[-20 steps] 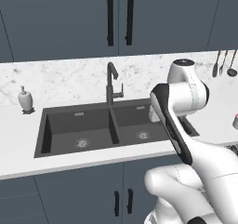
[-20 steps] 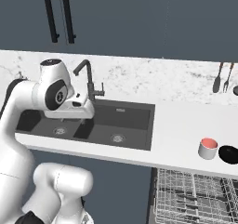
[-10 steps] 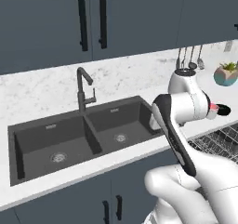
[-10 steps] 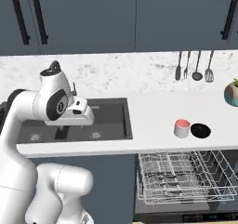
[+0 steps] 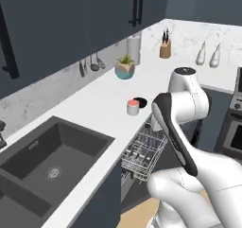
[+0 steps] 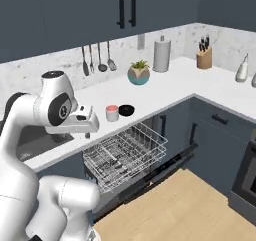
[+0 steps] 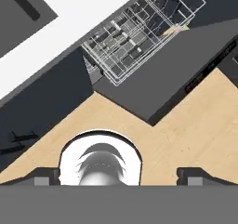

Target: Pick up the cup and bowl from the counter, place them in the dishwasher, and close the dishwasher door.

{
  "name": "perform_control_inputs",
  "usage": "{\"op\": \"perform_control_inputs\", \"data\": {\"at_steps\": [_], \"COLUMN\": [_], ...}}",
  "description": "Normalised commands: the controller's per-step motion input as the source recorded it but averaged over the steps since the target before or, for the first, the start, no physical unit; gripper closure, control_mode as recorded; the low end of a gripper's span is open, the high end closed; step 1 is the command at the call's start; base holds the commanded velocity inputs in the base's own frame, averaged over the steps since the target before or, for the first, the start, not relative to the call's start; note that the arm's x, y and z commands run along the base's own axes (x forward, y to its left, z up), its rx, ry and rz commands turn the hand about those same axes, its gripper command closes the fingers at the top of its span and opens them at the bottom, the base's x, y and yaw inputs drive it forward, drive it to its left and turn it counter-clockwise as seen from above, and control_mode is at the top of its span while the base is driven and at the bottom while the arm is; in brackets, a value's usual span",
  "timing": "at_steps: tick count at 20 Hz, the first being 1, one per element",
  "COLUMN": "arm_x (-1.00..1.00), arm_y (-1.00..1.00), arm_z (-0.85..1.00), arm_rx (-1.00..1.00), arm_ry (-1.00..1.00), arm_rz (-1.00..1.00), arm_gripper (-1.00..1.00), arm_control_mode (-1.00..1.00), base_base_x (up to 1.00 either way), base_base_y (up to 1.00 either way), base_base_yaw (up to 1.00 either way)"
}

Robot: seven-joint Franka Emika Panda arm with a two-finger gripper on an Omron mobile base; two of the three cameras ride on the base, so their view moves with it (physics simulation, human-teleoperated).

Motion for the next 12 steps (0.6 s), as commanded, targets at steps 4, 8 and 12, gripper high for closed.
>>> {"op": "perform_control_inputs", "data": {"at_steps": [4, 8, 12], "arm_x": [0.0, 0.0, 0.0], "arm_y": [0.0, 0.0, 0.0], "arm_z": [0.0, 0.0, 0.0], "arm_rx": [0.0, 0.0, 0.0], "arm_ry": [0.0, 0.0, 0.0], "arm_rz": [0.0, 0.0, 0.0], "arm_gripper": [-1.0, -1.0, -1.0], "arm_control_mode": [1.0, 1.0, 1.0], "base_base_x": [0.0, 0.2, 0.32], "base_base_y": [0.41, 0.22, 0.7], "base_base_yaw": [-0.86, -0.59, -0.3]}}
